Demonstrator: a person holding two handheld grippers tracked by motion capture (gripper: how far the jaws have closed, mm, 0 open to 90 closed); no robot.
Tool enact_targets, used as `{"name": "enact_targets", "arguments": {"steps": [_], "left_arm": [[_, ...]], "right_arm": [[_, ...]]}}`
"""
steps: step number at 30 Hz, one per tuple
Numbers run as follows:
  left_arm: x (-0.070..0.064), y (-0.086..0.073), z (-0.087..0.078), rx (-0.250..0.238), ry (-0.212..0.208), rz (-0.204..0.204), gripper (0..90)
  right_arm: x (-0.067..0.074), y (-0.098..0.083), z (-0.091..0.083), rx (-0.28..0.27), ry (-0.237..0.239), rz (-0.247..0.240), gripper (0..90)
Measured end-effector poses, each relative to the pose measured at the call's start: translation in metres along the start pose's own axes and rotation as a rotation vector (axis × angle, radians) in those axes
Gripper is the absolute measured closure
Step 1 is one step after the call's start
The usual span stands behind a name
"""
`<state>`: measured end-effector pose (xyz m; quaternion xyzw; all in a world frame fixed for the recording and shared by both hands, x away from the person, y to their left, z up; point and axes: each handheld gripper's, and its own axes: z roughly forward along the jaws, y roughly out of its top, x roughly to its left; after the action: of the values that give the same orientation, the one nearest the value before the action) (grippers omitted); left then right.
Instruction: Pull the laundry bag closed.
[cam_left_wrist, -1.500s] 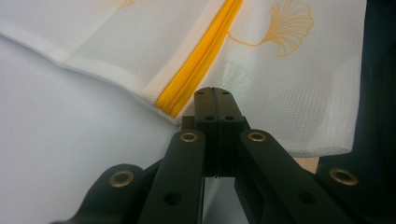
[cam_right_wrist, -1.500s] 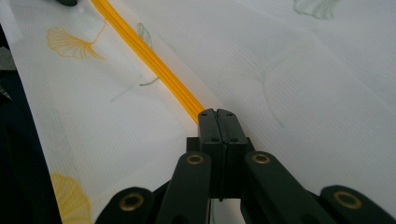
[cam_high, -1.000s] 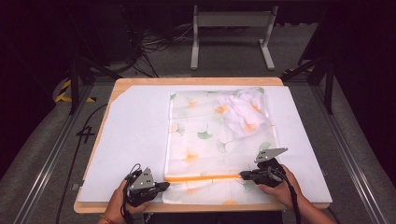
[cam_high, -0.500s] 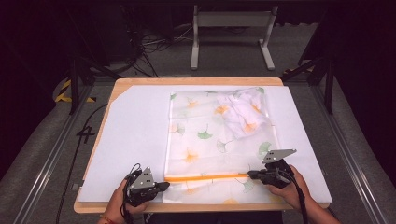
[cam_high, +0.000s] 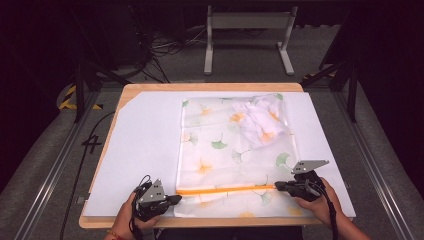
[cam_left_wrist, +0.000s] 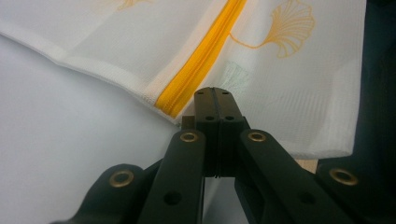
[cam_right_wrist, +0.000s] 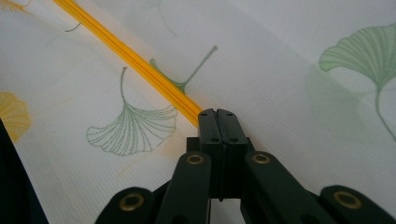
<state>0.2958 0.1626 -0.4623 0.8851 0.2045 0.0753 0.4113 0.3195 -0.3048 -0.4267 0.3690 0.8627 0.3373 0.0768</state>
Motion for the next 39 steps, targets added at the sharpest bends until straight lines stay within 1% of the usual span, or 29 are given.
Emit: {"name": "enact_targets", "arguments": {"steps": [1, 5, 10, 12, 15, 18, 20, 22, 26, 28, 39], "left_arm": [[0.000, 0.000, 0.000, 0.001, 0.000, 0.000, 90.0], [0.000, 0.000, 0.000, 0.000, 0.001, 0.000, 90.0], [0.000, 0.000, 0.000, 0.001, 0.002, -0.001, 90.0], [0.000, 0.000, 0.000, 0.000, -0.001, 0.000, 90.0], [0.000, 0.000, 0.000, 0.000, 0.000, 0.000, 90.0], [0.000, 0.000, 0.000, -0.001, 0.002, 0.000, 90.0], [0.000, 0.000, 0.000, -0.001, -0.002, 0.000, 90.0], [0.000, 0.000, 0.000, -0.001, -0.001, 0.000, 90.0], [0.000, 0.000, 0.000, -0.002, 0.000, 0.000, 90.0], [0.000, 0.000, 0.000, 0.000, 0.000, 0.000, 90.0], [0.000, 0.000, 0.000, 0.001, 0.002, 0.001, 90.0]], "right_arm": [[-0.002, -0.001, -0.001, 0.000, -0.003, 0.000, 90.0], [-0.008, -0.006, -0.008, -0.014, -0.018, 0.028, 90.0], [-0.013, -0.013, -0.014, -0.016, -0.031, 0.045, 90.0], [-0.016, -0.016, -0.017, -0.018, -0.042, 0.056, 90.0], [-0.022, -0.022, -0.022, -0.025, -0.043, 0.080, 90.0], [-0.026, -0.027, -0.028, -0.036, -0.056, 0.094, 90.0], [-0.029, -0.031, -0.030, -0.045, -0.056, 0.113, 90.0], [-0.032, -0.035, -0.033, -0.049, -0.066, 0.125, 90.0], [-0.034, -0.039, -0.037, -0.058, -0.078, 0.135, 90.0], [-0.035, -0.040, -0.039, -0.065, -0.071, 0.140, 90.0], [-0.035, -0.042, -0.039, -0.064, -0.074, 0.124, 90.0]]}}
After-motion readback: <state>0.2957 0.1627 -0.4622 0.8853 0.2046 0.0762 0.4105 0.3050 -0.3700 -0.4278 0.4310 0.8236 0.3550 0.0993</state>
